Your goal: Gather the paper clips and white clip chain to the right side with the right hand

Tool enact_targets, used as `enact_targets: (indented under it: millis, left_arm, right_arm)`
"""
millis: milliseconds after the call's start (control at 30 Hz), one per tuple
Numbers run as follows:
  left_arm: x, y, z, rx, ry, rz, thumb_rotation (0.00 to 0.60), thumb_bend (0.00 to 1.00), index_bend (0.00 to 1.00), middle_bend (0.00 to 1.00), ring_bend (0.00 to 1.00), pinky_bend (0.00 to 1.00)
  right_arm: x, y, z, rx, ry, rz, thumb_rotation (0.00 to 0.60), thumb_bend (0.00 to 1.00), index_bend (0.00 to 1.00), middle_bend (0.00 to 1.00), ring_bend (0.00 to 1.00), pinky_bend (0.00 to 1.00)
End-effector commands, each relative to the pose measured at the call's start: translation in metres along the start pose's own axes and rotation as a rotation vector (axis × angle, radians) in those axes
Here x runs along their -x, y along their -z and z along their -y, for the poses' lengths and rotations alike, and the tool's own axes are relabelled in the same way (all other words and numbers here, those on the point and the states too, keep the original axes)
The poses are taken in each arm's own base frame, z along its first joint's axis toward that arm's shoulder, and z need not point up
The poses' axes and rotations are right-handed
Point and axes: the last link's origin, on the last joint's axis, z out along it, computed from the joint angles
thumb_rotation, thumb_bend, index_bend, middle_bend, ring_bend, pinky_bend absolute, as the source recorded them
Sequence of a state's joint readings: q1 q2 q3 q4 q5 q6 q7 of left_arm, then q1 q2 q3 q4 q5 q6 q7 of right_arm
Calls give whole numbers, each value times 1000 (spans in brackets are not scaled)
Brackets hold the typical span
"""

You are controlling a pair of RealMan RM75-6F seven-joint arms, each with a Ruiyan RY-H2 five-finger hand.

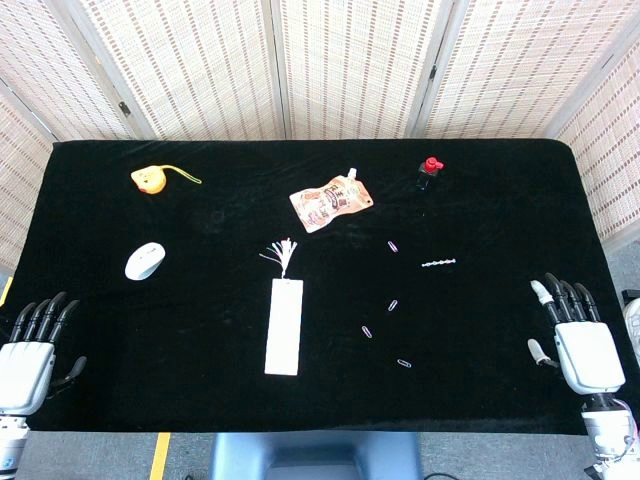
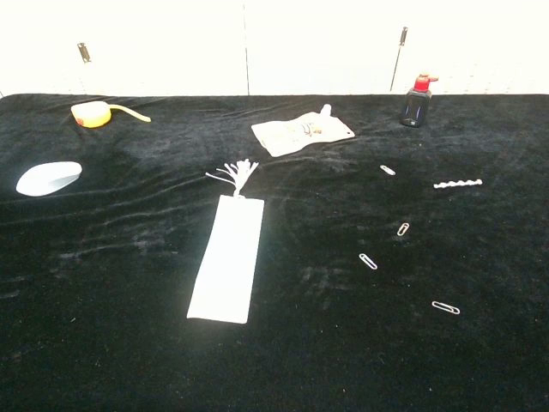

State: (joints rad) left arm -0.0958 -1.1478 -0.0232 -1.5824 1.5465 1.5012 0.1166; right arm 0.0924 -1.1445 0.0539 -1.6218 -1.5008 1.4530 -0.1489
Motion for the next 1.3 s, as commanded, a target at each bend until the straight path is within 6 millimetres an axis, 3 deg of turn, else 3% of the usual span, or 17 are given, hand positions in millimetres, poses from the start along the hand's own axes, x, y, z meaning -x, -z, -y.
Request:
enact_targets:
  millis: [33, 467, 800, 1167, 1300]
  left_arm:
    - [0, 0, 0, -1, 1, 0, 600, 380, 3, 0, 0, 0]
    - [1, 0, 1, -12, 0, 2, 600, 380, 3, 0, 0, 0]
    - [-2, 3, 5, -28, 21, -5, 600, 380, 5, 0, 0, 0]
    - [-5, 0, 11, -33, 45, -1, 600, 380, 6, 0, 0, 0]
    - [-6, 1, 12, -33, 52, 0, 600, 380, 6, 0, 0, 0]
  right_arm:
    - [1, -1, 0, 1, 2, 3, 600, 339, 0, 0, 0, 0]
    - [-3, -4, 8, -61, 16, -29, 600, 338, 21, 0, 0, 0]
    - [-12, -64, 28, -134, 146, 5, 600, 339, 264, 0, 0, 0]
    - [3, -129, 62, -144, 166, 58, 600, 340, 357, 0, 0, 0]
    - [12, -142, 72, -149, 156, 63, 600, 340, 388, 0, 0, 0]
